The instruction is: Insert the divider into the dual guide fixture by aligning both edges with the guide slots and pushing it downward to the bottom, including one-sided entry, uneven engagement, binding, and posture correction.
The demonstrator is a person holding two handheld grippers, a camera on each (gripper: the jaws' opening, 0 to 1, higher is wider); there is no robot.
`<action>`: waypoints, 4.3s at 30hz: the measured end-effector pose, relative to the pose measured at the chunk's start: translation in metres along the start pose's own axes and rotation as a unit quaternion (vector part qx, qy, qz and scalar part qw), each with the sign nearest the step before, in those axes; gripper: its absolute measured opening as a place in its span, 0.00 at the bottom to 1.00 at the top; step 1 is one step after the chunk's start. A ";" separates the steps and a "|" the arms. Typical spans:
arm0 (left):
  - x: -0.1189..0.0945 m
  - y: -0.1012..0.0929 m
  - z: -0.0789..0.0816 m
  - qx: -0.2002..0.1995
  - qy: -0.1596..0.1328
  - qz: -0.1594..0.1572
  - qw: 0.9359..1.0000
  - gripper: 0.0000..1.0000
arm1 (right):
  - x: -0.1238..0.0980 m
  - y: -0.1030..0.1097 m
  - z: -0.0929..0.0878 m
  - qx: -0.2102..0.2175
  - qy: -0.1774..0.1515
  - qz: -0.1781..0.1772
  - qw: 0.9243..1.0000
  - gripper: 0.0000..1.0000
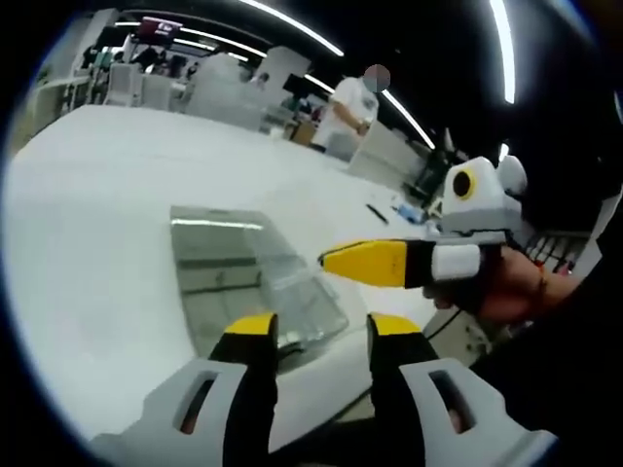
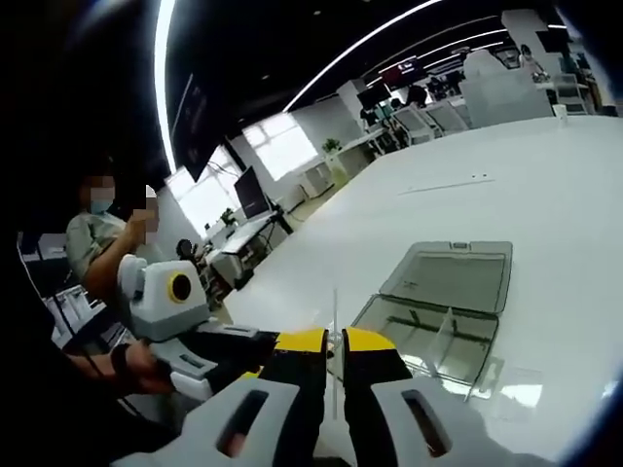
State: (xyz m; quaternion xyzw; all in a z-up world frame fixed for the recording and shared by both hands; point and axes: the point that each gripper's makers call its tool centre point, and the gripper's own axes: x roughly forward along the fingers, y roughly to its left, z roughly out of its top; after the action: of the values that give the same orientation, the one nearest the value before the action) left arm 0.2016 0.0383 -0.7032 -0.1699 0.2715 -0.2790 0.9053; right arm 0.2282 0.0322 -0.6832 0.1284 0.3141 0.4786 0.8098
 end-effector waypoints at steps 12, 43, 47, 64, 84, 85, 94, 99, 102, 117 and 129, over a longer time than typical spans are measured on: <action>-0.014 0.018 0.006 0.010 -0.013 -0.018 1.000 0.40 | 0.010 -0.012 0.000 0.060 0.006 -0.051 0.997 0.00; -0.036 0.064 0.006 0.034 -0.023 -0.047 0.998 0.53 | 0.028 -0.032 -0.013 0.173 0.022 -0.158 0.972 0.00; -0.038 0.068 0.008 0.048 -0.022 -0.056 0.997 0.57 | 0.027 -0.036 -0.015 0.171 0.030 -0.179 0.968 0.00; -0.041 0.090 0.013 0.064 -0.040 -0.073 0.995 0.66 | 0.031 -0.043 -0.022 0.190 0.051 -0.214 0.957 0.00; -0.056 0.121 0.023 0.051 -0.064 -0.046 0.996 0.67 | 0.041 -0.053 -0.032 0.206 0.092 -0.237 0.945 0.00; -0.057 0.122 0.023 0.050 -0.064 -0.046 0.996 0.67 | 0.042 -0.054 -0.032 0.206 0.093 -0.239 0.944 0.00; -0.056 0.127 0.022 0.041 -0.065 -0.045 0.996 0.67 | 0.045 -0.055 -0.037 0.204 0.102 -0.243 0.943 0.00; -0.056 0.127 0.023 0.040 -0.067 -0.046 0.996 0.67 | 0.046 -0.058 -0.041 0.203 0.106 -0.248 0.941 0.00; -0.056 0.127 0.023 0.040 -0.067 -0.046 0.996 0.67 | 0.048 -0.059 -0.041 0.205 0.104 -0.247 0.941 0.00; -0.057 0.130 0.019 0.037 -0.057 -0.048 0.997 0.66 | 0.054 -0.055 -0.039 0.157 0.128 -0.260 0.944 0.00; -0.050 0.122 0.013 0.036 -0.044 -0.067 0.996 0.66 | 0.052 -0.056 -0.036 0.150 0.131 -0.264 0.944 0.00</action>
State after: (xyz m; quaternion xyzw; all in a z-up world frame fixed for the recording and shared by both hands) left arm 0.2250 0.1663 -0.7287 -0.1673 0.2095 -0.3404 0.9013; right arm 0.2622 0.0445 -0.7596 0.0974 0.5080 0.2076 0.8303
